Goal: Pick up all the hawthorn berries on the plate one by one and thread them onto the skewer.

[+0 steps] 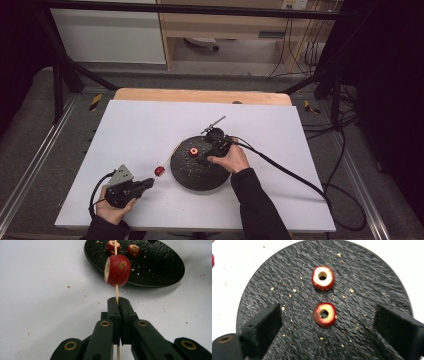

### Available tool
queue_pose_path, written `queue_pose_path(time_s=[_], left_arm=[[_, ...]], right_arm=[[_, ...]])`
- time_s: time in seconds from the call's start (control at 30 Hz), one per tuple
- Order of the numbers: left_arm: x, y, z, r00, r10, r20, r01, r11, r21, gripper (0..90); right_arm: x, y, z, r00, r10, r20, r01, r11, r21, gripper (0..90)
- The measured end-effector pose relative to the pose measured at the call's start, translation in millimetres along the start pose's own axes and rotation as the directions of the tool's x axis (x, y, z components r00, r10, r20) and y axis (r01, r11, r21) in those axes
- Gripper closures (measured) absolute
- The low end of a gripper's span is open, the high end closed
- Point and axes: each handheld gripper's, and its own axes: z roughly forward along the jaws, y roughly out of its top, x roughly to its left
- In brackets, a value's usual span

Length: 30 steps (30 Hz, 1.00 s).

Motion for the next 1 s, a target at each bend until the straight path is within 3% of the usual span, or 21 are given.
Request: queue_pose_path(time_s=[0.27,0.5,1.0], left_arm=[[-0.1,-0.4,0.4,1.0,0.003,0.001,-0.003,1.0,0.004,88.7],[-1.0,-0.8,1.3,1.0,0.002,0.003,-0.002,1.0,0.009,88.7],[-0.6,-1.2,1.3,1.0,0.0,0.007,0.0,1.0,0.009,88.7]], right_arm=[[-1.1,2.8,9.9,0.9992,-0.009,-0.039,0.011,0.9987,0.05,28.4],[-4.3,3.4,12.0,0.9991,-0.001,-0.042,0.004,0.9974,0.072,41.3],[-9.7,4.5,18.5,0.9976,0.033,-0.061,-0.026,0.9944,0.102,56.0]])
